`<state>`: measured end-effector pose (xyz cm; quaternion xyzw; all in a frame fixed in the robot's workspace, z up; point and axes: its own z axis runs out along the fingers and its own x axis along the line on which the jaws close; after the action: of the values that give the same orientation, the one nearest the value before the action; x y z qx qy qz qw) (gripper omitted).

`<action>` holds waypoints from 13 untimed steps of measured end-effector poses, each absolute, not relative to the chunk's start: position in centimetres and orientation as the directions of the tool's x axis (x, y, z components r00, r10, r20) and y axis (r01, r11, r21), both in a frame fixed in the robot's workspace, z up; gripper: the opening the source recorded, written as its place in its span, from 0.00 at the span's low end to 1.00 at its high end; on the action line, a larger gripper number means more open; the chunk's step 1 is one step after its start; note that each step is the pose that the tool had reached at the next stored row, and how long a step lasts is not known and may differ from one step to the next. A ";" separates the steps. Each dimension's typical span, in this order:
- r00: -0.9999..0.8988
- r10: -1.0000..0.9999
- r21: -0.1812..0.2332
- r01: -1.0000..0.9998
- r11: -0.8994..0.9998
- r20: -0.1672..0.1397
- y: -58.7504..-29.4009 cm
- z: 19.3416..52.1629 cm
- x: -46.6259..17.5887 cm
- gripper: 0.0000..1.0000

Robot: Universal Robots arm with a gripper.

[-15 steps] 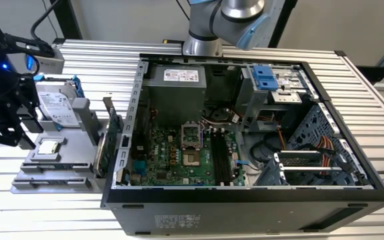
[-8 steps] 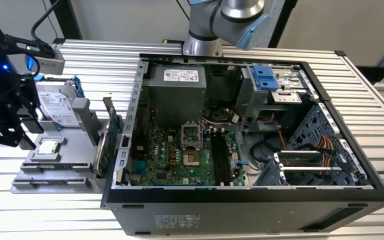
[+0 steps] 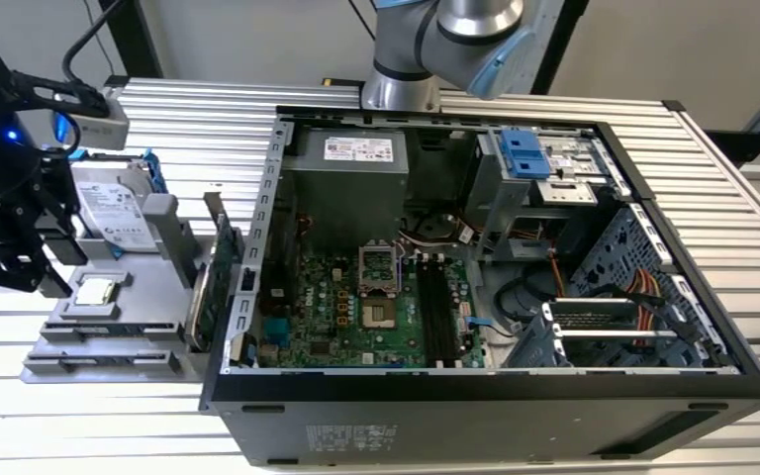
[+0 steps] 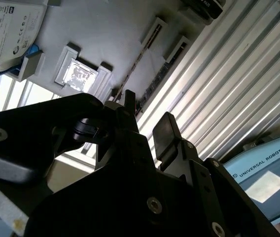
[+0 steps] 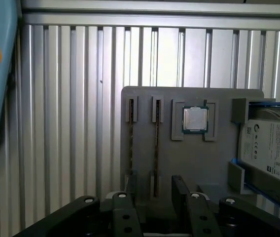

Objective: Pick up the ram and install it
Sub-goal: 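Pick up the ram and move it above insertion slot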

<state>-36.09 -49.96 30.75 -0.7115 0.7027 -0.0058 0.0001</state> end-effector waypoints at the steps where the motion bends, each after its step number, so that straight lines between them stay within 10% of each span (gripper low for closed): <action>1: 0.013 -1.000 -0.008 -1.000 -0.013 0.008 -50.0 30.7 -36.1 1.00; 13: 0.013 -1.000 -0.008 -1.000 -0.013 0.008 -50.0 30.6 -36.1 1.00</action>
<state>-36.09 -49.96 30.57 -0.7115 0.7026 -0.0058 0.0001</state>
